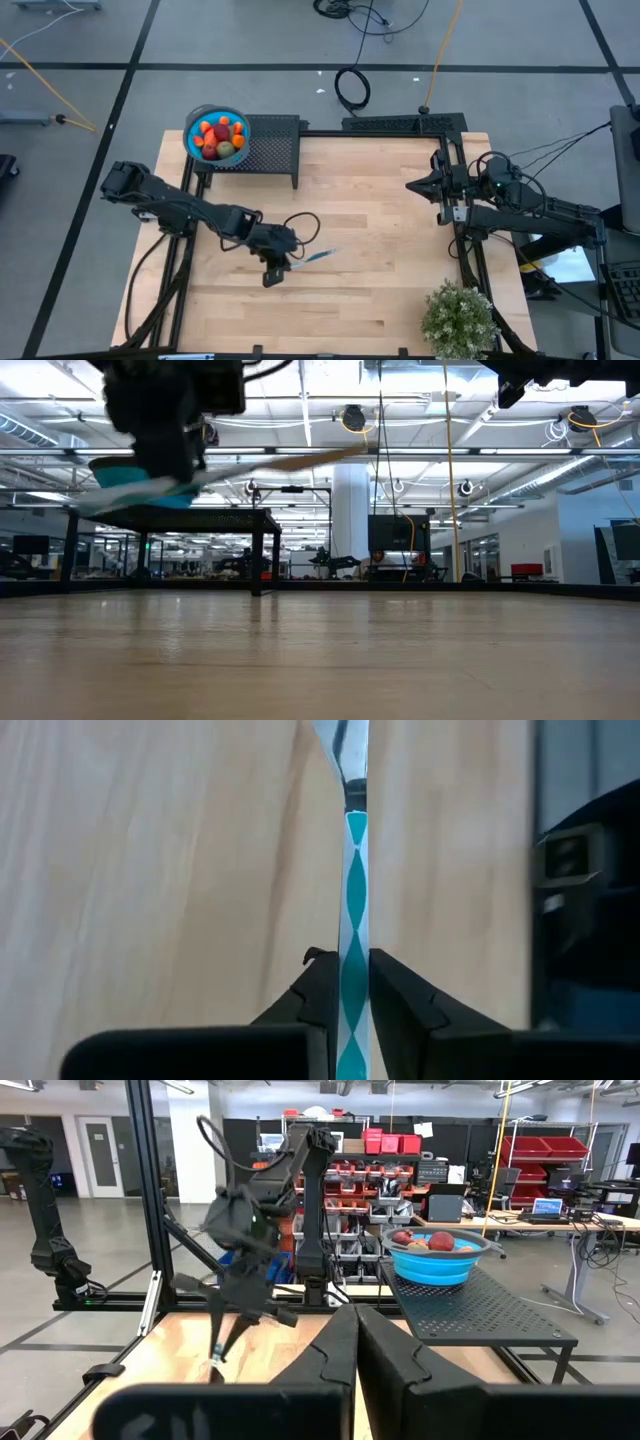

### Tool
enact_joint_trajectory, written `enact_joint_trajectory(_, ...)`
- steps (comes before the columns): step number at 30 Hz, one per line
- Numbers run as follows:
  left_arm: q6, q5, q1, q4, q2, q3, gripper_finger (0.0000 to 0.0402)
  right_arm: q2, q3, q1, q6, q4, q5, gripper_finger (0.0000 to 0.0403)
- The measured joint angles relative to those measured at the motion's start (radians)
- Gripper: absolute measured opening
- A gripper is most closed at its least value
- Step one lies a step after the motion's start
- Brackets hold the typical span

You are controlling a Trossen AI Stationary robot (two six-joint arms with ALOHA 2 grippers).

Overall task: Pick & Place Fruit
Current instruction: Put the blue knife on the shelf

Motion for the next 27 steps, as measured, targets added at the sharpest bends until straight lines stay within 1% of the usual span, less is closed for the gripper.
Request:
enact_joint_trajectory(4, -0.019, 0.002, 0.010, 0.056, 0.000, 0.036, 0.0033, 0.000, 0.000, 0.000, 0.000, 0.000, 0.000, 0.0000)
enact_joint_trajectory(8, -0.083, -0.021, 0.031, 0.074, 0.000, 0.080, 0.0016, 0.000, 0.000, 0.000, 0.000, 0.000, 0.000, 0.0000)
enact_joint_trajectory(10, -0.118, -0.037, 0.043, 0.090, 0.000, 0.098, 0.0015, 0.000, 0.000, 0.000, 0.000, 0.000, 0.000, 0.0000)
enact_joint_trajectory(17, -0.183, -0.150, 0.074, 0.097, 0.000, 0.202, 0.0038, 0.000, 0.000, 0.000, 0.000, 0.000, 0.000, 0.0000)
enact_joint_trajectory(24, -0.189, -0.235, 0.127, 0.096, -0.001, 0.334, 0.0017, 0.000, 0.000, 0.000, -0.003, 0.000, 0.000, 0.0000)
enact_joint_trajectory(27, -0.215, -0.289, 0.156, 0.042, -0.001, 0.397, 0.0013, 0.000, 0.000, 0.000, -0.007, 0.000, 0.000, 0.0000)
